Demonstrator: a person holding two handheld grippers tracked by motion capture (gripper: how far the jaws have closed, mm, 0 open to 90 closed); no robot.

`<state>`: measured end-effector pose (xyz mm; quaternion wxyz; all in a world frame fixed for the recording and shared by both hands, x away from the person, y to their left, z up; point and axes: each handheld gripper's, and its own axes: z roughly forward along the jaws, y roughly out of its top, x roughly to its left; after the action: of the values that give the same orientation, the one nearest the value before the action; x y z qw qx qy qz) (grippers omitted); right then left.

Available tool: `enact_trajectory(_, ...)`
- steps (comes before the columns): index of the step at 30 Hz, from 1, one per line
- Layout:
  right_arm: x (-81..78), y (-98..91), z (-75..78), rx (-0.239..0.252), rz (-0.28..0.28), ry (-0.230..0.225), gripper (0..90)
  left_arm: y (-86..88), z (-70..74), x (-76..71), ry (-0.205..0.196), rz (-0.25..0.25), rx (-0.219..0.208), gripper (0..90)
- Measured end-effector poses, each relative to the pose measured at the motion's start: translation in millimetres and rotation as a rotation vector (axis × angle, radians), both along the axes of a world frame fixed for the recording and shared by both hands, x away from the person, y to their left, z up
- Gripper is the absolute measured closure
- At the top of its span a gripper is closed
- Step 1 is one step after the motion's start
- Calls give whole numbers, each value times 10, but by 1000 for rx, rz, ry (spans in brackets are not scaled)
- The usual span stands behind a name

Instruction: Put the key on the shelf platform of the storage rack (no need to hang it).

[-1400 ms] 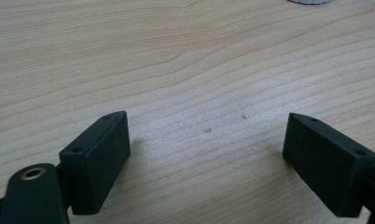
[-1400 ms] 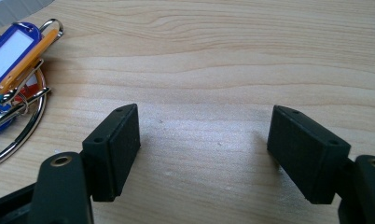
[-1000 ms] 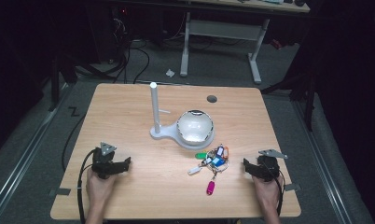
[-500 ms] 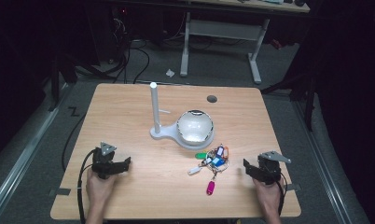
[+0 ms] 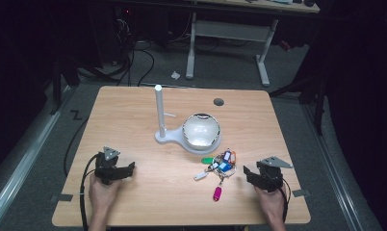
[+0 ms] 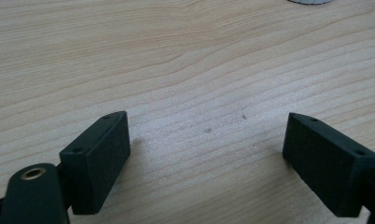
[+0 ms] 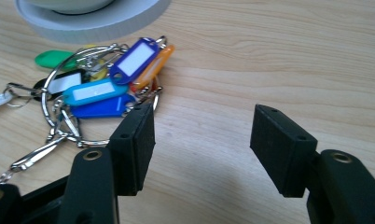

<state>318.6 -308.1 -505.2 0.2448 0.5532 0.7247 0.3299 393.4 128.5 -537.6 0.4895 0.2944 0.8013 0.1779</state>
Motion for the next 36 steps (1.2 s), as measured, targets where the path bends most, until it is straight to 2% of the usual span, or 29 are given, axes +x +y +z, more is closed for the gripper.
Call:
enact_trajectory(4, 5, 97, 42, -14, 40, -4, 405, 0, 0, 0, 0, 0, 0, 154)
enact_trajectory(15, 18, 290, 80, -8, 109, -16, 406, -2, 2, 1, 2, 2, -3, 155)
enact_trajectory(21, 62, 444, 79, -8, 154, -5, 407, -2, 2, 1, 1, 2, -3, 156)
enact_trajectory(29, 89, 562, 50, -7, 182, 12, 413, -1, 2, 1, 1, 1, -2, 156)
enact_trajectory(36, 94, 659, 10, 1, 221, 29, 466, -1, 2, 1, 0, 2, -3, 158)
